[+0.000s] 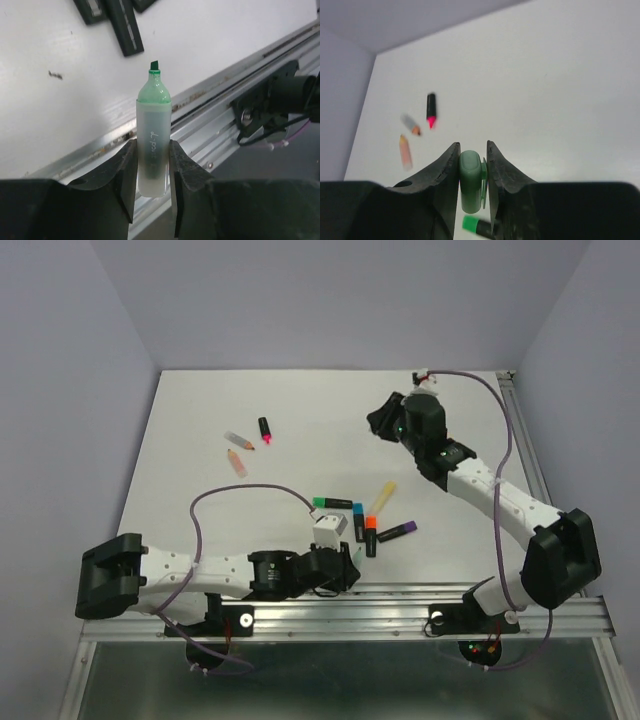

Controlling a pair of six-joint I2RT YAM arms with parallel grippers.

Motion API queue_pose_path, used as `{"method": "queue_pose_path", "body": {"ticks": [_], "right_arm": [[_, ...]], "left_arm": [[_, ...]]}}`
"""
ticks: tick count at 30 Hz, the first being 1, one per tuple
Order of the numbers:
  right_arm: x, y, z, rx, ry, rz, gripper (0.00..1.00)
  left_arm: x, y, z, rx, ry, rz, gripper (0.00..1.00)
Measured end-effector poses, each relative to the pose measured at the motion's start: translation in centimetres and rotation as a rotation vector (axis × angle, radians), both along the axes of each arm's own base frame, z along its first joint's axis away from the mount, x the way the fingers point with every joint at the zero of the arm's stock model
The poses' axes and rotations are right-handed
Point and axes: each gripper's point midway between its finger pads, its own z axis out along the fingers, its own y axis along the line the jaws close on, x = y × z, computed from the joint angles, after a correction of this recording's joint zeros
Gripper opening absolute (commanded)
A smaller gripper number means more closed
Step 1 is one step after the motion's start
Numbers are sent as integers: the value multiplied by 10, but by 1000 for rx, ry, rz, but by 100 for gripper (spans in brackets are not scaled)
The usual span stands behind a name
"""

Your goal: Open the pen caps

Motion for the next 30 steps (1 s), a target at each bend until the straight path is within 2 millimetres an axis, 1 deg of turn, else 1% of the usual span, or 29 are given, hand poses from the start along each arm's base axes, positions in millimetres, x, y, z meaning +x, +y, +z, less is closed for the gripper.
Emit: {"method": "queue_pose_path", "body": {"ticks": [1,2,4,6,8,10,12,13,14,15,16,17,18,20,21,24,25,28,30], "right_arm": [[18,-18,16,9,-41,-59,1],[32,-33,31,18,-79,-108,1],[48,-56,50,20,-130,-173,1],[55,-68,57,4,-149,-206,1],[57,-73,52,-12,-139,-219,1],[60,-79,38,-31,-101,-229,1],[61,-87,23,-48,-68,-249,1],[60,-94,11,-64,-40,-266,1],[58,-103,-2,-82,-10,-288,1],[56,-113,-16,-103,27,-311,1],[55,-119,-24,-116,49,-324,1],[53,-124,-32,-129,74,-337,1],[56,-136,-45,-147,108,-367,1],[58,-151,-64,-171,159,-404,1],[59,-161,-80,-190,203,-425,1],[59,-177,-114,-232,289,-458,1],[58,-181,-121,-243,311,-465,1],[62,-191,-153,-284,397,-482,1],[64,-194,-165,-300,428,-487,4]], "left_arm": [[-12,2,-7,14,24,-27,0],[-17,3,-12,20,42,-35,0],[-20,8,-18,30,69,-23,0],[-18,12,-18,32,77,2,0],[-12,18,-16,49,69,39,0],[-3,21,-10,62,60,80,0],[15,24,1,70,47,147,0],[29,27,8,67,42,193,0],[37,29,11,66,38,217,0],[56,36,18,64,29,280,0],[73,45,22,66,28,338,0],[90,56,24,77,20,389,0],[106,68,26,87,14,442,0],[140,101,23,125,5,563,0],[150,112,22,140,5,600,0],[175,146,13,204,25,689,0],[185,158,9,231,35,719,0],[202,176,0,287,61,756,0],[210,185,-5,320,73,772,0]]}}
